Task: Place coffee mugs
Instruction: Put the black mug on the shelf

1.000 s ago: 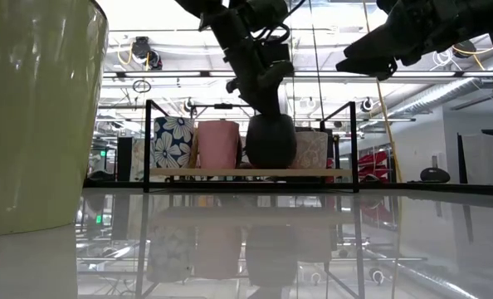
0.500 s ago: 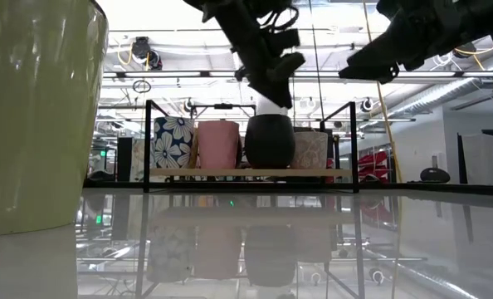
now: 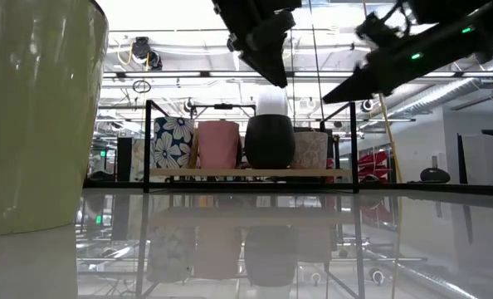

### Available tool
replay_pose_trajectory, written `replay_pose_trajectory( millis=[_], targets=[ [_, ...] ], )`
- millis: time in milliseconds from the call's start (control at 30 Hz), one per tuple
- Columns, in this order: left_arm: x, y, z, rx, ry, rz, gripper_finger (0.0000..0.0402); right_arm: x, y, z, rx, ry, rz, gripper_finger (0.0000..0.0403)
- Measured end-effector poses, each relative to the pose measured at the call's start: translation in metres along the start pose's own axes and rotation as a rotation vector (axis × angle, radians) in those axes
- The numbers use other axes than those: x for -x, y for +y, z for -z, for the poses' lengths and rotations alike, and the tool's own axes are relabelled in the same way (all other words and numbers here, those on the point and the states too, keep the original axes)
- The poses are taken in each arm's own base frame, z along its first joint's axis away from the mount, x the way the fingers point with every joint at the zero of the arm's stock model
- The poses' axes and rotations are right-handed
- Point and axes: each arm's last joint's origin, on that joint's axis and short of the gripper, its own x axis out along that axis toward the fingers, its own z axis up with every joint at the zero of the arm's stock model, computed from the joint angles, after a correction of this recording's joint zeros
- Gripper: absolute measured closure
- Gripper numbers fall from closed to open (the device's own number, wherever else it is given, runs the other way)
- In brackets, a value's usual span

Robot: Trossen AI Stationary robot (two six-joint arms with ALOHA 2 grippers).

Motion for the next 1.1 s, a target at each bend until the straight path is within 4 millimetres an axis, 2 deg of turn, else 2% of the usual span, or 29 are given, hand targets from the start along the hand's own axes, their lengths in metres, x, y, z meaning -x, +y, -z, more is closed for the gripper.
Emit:
replay_pose_trajectory(
  millis=[133, 233, 300, 500, 567, 733, 867, 1100],
  targets=[
    [-0.004, -0.020, 0.013, -0.005, 0.013, 0.022, 0.0272, -0.029, -0.002, -0.007, 0.070, 0.045, -0.008, 0.0331],
    [-0.013, -0.032, 0.031, 0.011, 0.061, 0.026, 0.0272, -0.049, -0.004, -0.013, 0.116, 0.071, -0.025, 0.0380],
    [-0.011, -0.037, 0.039, 0.017, 0.078, 0.021, 0.0272, -0.060, -0.006, -0.016, 0.137, 0.087, -0.016, 0.0397],
    [0.013, -0.036, 0.039, 0.019, 0.048, -0.001, 0.0272, -0.084, -0.022, -0.016, 0.168, 0.141, 0.051, 0.0395],
    [0.023, -0.033, 0.037, 0.034, 0.023, -0.023, 0.0272, -0.088, -0.025, -0.010, 0.204, 0.185, 0.057, 0.0400],
    [0.049, -0.026, 0.035, 0.063, -0.027, -0.051, 0.0272, -0.092, -0.036, -0.009, 0.220, 0.189, 0.088, 0.0402],
    [0.054, -0.024, 0.044, 0.058, -0.035, -0.084, 0.0272, -0.093, -0.043, -0.009, 0.234, 0.189, 0.108, 0.0402],
    [0.048, -0.011, 0.057, 0.092, -0.014, -0.120, 0.0272, -0.094, -0.049, -0.009, 0.250, 0.183, 0.102, 0.0403]
  ],
)
